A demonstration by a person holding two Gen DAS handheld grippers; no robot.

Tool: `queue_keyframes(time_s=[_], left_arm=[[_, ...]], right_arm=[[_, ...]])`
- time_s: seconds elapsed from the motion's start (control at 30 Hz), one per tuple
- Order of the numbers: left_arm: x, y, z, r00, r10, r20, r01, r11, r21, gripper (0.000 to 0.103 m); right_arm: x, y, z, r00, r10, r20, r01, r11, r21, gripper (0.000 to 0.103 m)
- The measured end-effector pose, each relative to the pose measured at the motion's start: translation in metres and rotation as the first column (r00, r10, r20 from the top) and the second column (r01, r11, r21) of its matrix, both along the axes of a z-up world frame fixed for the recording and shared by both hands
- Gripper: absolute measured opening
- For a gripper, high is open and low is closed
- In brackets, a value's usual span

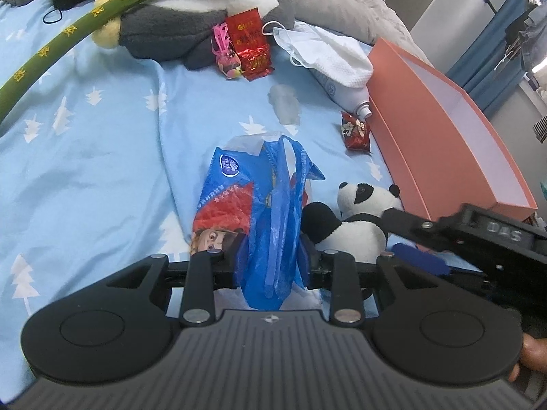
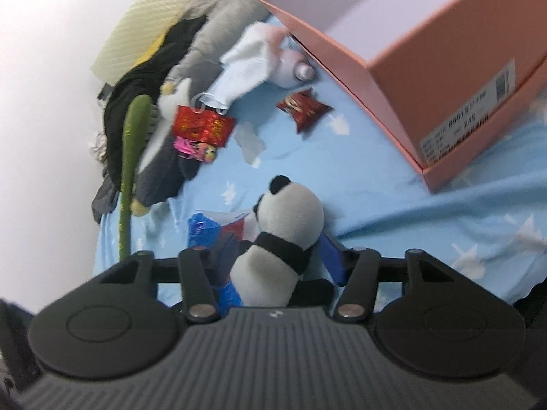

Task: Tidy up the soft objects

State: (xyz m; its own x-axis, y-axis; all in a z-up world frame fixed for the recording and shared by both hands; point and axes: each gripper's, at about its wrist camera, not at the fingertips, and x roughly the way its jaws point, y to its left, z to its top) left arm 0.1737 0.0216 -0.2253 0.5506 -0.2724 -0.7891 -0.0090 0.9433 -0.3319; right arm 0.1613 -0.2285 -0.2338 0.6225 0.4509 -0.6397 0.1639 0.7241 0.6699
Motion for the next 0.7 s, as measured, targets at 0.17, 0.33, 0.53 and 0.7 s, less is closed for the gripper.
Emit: queue_keyframes(time_s=[0.17,0.33,0.53,0.7], left_arm=[[0.002,-0.002,-0.001,1.0,0.003,0.003,-0.003,1.0,0.01,0.035],[0.005,-0.002,-0.001,1.0,0.01,0.006,-0.01,1.0,0.016,0.035],[0.007,-0.003,-0.002,1.0,0.01,0.003,-0.01,1.0,0.023,0.035],[0.011,-0.01,-0.004,1.0,-0.012,0.009,0.012,0.999,0.043,0.035]], right_arm=[[0.008,0.006,-0.012,0.999,0.004,-0.05,-0.002,0.999,0.035,0.053],[0.016,0.012,-0.019,0.998,0.018,-0.064,-0.014,0.998,0.055,0.047],[0.015,0.014,-0.009,0.998,0.059,-0.03,-0.059,0.998,-0.002,0.042],[0.008,0.015,0.004,0.995,0.096,0.018,-0.094,0.991,-0.096,0.042]])
